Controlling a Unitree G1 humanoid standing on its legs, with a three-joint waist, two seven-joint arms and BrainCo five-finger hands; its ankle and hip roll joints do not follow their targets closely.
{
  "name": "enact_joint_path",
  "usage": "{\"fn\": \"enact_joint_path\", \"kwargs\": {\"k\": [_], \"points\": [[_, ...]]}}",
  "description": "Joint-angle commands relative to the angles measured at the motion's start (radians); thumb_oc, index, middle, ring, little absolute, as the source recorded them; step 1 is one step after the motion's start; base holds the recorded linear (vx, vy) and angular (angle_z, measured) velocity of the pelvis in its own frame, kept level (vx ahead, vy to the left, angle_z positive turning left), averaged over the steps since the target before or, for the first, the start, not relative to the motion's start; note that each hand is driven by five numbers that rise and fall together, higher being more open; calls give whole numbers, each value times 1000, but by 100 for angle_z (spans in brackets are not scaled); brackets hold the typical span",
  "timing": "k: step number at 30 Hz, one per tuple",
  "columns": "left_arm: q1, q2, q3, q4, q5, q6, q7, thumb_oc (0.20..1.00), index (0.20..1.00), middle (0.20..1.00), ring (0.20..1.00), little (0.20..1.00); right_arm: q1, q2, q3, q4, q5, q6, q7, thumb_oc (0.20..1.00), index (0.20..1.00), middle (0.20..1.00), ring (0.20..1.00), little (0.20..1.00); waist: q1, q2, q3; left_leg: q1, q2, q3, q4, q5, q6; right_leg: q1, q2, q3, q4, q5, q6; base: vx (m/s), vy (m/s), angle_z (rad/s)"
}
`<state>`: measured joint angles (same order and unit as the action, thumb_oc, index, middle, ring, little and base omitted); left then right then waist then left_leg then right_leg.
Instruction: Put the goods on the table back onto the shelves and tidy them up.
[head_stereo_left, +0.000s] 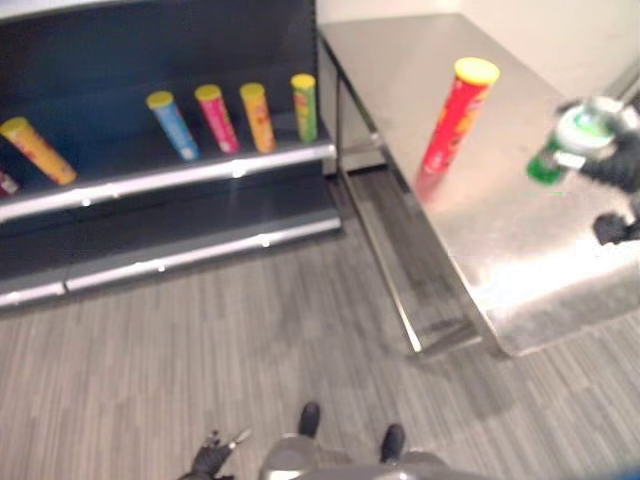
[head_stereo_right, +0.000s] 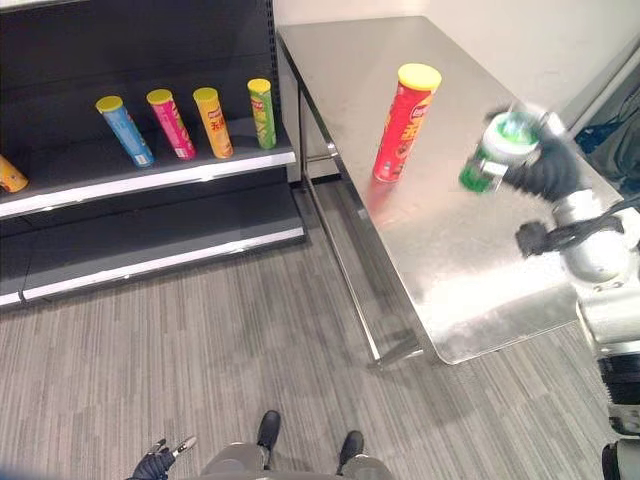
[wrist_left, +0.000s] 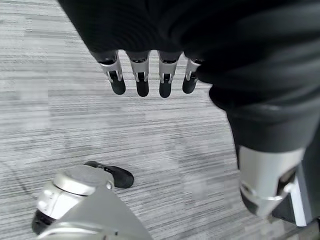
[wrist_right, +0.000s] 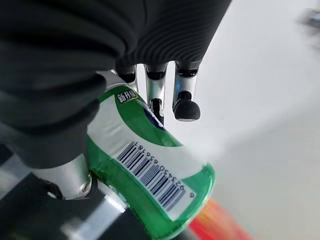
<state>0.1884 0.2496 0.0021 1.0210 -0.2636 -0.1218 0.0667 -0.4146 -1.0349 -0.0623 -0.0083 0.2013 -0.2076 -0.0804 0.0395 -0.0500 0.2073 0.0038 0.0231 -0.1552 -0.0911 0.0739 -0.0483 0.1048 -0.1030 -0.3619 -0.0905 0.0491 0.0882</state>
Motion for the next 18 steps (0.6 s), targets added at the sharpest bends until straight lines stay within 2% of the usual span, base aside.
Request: {"fn": "enact_joint_path", "kwargs": {"k": [1,3,4,6,7,8,10,12,13,14,16,17,18], "points": [[-40,53,-17,-3,-29,-28,9,1000,1000,1000,1000,1000,-155,-88,40,-31,48,-67,-61,200,200,200,200,200,59,-18,-22,-26,136,26,152,-101,-123,20,-15,36,49,-126,38,-89,-16,1],[-41,56,-18,-14,-39,-29,10,1000,1000,1000,1000,1000,-188,-97,54,-35,45,-70,-72,200,200,200,200,200,64,-22,-10,-61,126,20,208,-106,-129,19,-18,32,50,-127,32,-83,20,10],[-42,56,-16,-24,-54,-34,9,1000,1000,1000,1000,1000,-248,-104,61,-51,57,-78,-90,200,200,200,200,200,81,-26,7,-110,131,16,265,-80,-148,36,-23,14,35,-127,35,-17,123,25],[-36,47,-14,-17,-64,-31,5,1000,1000,1000,1000,1000,-276,-114,66,-59,65,-75,-101,200,200,200,200,200,82,-27,-3,-115,190,51,183,-48,-142,50,-33,0,20,-123,54,41,164,41],[-36,47,-13,-17,-64,-31,5,1000,1000,1000,1000,1000,-277,-114,67,-58,65,-75,-101,200,200,200,200,200,83,-27,-2,-113,190,52,181,-47,-142,51,-33,1,20,-122,53,103,234,45],[-33,52,-20,-3,-50,-29,8,1000,1000,1000,1000,1000,-284,-109,55,-70,73,-79,-110,200,200,200,200,200,83,-25,-16,-137,231,87,74,-5,-137,53,-45,-6,18,-123,72,108,261,41],[-43,67,-28,8,-18,-29,11,1000,1000,1000,1000,1000,-297,-128,45,-74,76,-78,-119,200,200,200,200,200,85,-24,-36,-173,249,151,5,17,-145,57,-65,-17,12,-129,91,114,343,43],[-44,78,-32,11,-5,-29,10,1000,1000,1000,1000,1000,-327,-127,71,-73,73,-69,-121,200,200,200,200,200,97,-11,-62,-168,253,167,4,36,-151,61,-81,-17,12,-123,101,162,439,36],[-42,84,-37,1,2,-29,5,1000,1000,1000,1000,1000,-339,-123,83,-58,57,-56,-123,200,200,200,200,200,107,-3,-85,-147,231,154,17,37,-149,79,-131,-34,23,-100,127,237,575,6],[-45,94,-38,6,9,-27,6,1000,1000,1000,1000,1000,-349,-113,97,-48,50,-49,-122,200,200,200,200,200,116,-8,-89,-140,211,148,33,24,-140,81,-165,-33,41,-79,138,210,569,6],[-45,113,-43,12,28,-21,4,1000,1000,1000,1000,1000,-393,-98,139,4,47,-32,-127,200,200,200,200,200,128,-30,-85,-133,145,158,89,-31,-97,66,-261,-14,116,9,161,95,368,14],[-45,112,-42,12,28,-21,4,1000,1000,1000,1000,1000,-396,-98,142,5,48,-32,-127,200,200,200,200,200,127,-30,-87,-135,144,158,90,-32,-96,64,-262,-14,116,9,162,84,332,14],[-43,126,-48,14,39,-21,3,1000,1000,1000,1000,1000,-409,-99,164,30,49,-23,-126,200,200,200,200,200,131,-35,-84,-120,116,159,99,-52,-80,53,-301,5,167,68,161,116,478,25]]}}
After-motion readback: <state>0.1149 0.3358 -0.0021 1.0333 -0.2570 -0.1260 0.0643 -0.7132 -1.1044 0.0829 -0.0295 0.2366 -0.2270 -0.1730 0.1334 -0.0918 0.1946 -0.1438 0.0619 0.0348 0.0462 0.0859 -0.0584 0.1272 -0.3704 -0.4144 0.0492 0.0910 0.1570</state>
